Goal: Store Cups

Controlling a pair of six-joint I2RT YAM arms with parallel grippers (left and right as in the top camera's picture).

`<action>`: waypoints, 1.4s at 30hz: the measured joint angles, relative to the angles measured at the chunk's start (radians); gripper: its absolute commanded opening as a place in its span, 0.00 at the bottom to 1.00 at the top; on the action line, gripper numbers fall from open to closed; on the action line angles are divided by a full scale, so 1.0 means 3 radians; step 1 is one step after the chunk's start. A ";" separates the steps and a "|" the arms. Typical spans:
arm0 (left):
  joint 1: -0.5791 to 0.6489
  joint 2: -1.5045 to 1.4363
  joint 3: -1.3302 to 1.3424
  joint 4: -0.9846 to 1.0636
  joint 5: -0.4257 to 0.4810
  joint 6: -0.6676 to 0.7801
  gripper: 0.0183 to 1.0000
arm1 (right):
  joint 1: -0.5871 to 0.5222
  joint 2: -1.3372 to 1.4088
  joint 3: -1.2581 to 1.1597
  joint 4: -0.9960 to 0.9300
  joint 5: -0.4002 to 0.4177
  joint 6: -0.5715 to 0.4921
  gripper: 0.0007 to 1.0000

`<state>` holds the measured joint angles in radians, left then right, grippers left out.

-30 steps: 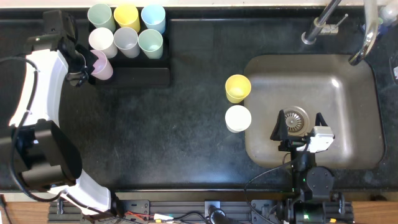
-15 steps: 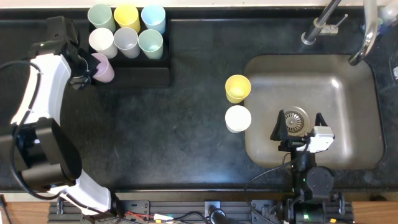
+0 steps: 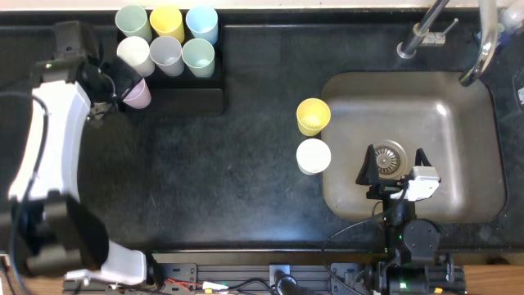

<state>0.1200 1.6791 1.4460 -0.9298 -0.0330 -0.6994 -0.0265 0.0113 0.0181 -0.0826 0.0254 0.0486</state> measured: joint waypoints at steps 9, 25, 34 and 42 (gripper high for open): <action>-0.2017 -0.0235 0.0111 0.0342 -0.0183 0.0326 1.00 | 0.0000 0.0000 0.0000 -0.0001 0.0000 0.0001 1.00; -0.2820 0.0528 0.0111 0.0600 0.0037 -0.0393 1.00 | 0.0000 0.0000 0.0000 0.0000 -0.0001 0.0000 1.00; -0.2820 0.0680 0.0112 0.0790 0.0174 -0.0407 1.00 | 0.0000 0.0000 0.0000 0.0000 -0.0001 0.0001 1.00; -0.2820 0.0815 0.0113 0.0891 0.0215 -0.0465 0.64 | 0.0000 0.0000 0.0000 0.0000 0.0000 0.0001 1.00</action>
<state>-0.7261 1.9236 1.4799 -0.6624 0.0315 -0.8391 -0.0265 0.0113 0.0181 -0.0826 0.0254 0.0490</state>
